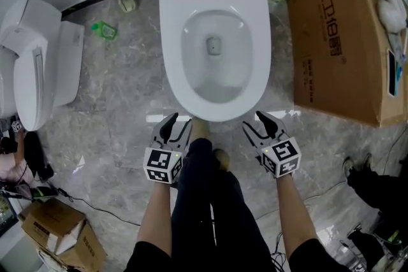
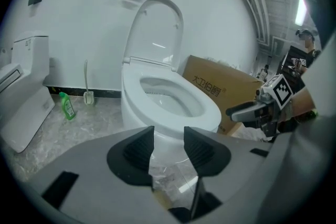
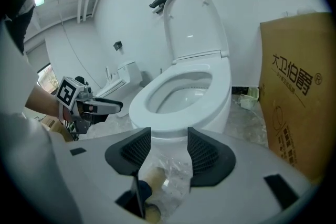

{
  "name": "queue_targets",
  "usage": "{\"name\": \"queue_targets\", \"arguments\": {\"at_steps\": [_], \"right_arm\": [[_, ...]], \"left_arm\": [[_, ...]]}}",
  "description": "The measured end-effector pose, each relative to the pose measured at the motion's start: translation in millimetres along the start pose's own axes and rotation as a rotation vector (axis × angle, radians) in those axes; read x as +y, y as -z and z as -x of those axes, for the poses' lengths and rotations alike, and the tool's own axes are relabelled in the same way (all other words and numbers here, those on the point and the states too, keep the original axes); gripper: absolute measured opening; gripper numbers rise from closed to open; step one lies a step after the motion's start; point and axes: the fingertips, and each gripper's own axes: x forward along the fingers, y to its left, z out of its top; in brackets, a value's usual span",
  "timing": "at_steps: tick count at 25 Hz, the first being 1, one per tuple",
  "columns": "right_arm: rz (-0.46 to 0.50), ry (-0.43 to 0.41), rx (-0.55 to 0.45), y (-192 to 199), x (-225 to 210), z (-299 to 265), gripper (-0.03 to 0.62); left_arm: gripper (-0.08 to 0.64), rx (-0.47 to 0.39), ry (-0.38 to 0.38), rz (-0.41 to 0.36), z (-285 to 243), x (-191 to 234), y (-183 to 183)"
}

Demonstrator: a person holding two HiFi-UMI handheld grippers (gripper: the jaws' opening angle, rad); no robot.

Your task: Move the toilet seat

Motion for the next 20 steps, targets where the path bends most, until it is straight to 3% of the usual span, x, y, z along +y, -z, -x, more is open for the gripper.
{"name": "queue_targets", "arguments": {"at_steps": [7, 12, 20], "right_arm": [[0.043, 0.010, 0.017, 6, 1, -16, 0.226], [0.026, 0.044, 0.004, 3, -7, -21, 0.225], [0.021, 0.011, -0.026, 3, -11, -23, 0.255]], "left_arm": [[0.167, 0.001, 0.012, -0.012, -7, 5, 5], [0.169, 0.034, 0.024, -0.063, -12, 4, 13], [0.169, 0.047, 0.027, -0.068, -16, 8, 17]]}}
